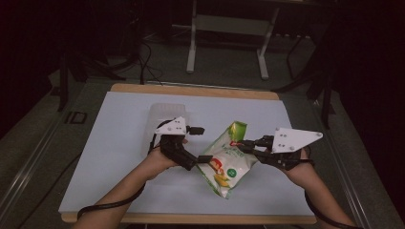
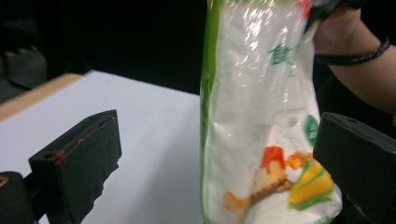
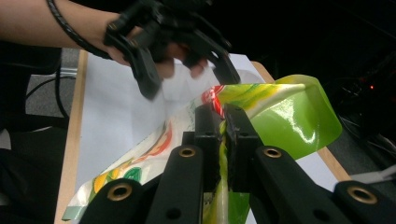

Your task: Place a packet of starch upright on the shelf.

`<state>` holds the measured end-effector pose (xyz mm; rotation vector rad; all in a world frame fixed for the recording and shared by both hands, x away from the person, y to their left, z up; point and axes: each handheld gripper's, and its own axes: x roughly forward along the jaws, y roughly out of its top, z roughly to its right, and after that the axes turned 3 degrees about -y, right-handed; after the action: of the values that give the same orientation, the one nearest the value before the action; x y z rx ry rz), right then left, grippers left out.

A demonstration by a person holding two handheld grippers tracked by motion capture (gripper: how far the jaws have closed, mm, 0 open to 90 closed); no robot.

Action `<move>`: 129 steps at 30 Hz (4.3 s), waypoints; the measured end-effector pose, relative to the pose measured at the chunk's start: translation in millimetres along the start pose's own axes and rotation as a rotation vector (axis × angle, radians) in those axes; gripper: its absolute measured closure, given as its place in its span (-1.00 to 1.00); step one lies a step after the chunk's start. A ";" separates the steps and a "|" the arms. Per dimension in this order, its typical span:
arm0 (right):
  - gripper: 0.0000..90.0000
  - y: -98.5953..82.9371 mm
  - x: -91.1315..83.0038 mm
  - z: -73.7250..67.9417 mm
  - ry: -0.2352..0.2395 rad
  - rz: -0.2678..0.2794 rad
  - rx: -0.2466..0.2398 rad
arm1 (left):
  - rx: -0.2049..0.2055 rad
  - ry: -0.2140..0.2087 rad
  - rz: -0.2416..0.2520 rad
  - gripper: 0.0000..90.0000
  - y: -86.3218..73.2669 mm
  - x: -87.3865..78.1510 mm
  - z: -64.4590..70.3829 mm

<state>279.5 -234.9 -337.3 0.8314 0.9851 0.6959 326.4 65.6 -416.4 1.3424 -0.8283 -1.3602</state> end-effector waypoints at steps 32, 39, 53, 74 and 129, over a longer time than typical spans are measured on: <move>0.89 -4.5 11.6 -0.5 0.032 -0.038 -0.006 | 0.066 -0.137 -0.104 0.78 10.7 36.0 5.7; 0.42 -0.3 4.8 6.4 0.022 0.004 0.058 | 0.102 -0.077 -0.087 0.82 21.2 30.6 10.6; -0.70 6.4 -14.6 10.0 -0.108 0.142 0.175 | 0.122 0.031 -0.023 0.81 34.9 8.1 9.0; -0.76 -22.0 -43.3 17.5 -0.223 0.254 0.334 | 0.157 0.366 0.081 0.81 35.2 -48.6 16.2; -0.76 -72.0 -18.5 13.8 -0.167 0.149 0.346 | 0.056 0.645 0.126 0.82 -32.3 -70.6 -125.2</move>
<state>294.2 -290.5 -386.4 1.2558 0.9104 0.5780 433.2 162.9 -445.5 1.6126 -0.4969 -0.7320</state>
